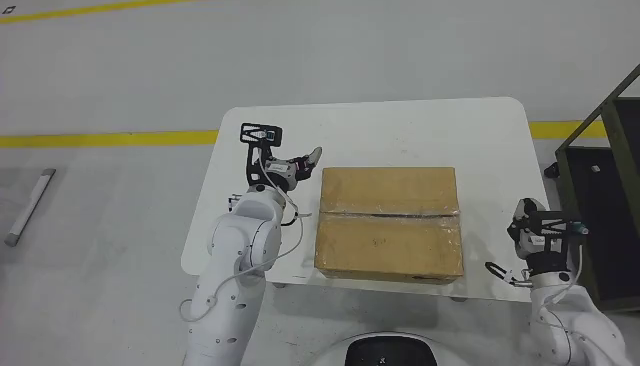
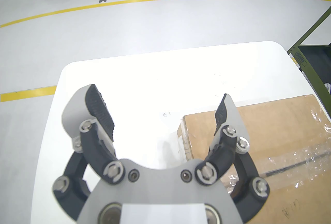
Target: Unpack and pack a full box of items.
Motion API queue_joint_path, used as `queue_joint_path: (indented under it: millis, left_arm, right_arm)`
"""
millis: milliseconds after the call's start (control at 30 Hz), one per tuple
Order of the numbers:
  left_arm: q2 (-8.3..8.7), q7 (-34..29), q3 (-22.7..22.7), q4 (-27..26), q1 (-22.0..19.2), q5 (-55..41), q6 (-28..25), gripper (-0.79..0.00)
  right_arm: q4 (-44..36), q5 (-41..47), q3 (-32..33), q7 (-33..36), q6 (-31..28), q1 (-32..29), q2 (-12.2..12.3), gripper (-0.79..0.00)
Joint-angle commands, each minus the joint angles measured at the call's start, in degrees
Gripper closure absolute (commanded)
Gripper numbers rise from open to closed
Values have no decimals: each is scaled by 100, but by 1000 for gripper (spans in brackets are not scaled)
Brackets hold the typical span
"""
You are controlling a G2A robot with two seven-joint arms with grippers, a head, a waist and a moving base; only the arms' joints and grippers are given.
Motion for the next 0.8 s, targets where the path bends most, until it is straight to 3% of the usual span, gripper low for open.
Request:
queue_joint_path:
  millis: [0,767]
  left_arm:
    - [0,0,0,0,0,0,0,-785]
    - [0,0,0,0,0,0,0,-785]
  right_arm:
    - [67,46,-70,-8,39,8,-12,0]
    - [500,-62,-1261,-80,-679,138,-80,0]
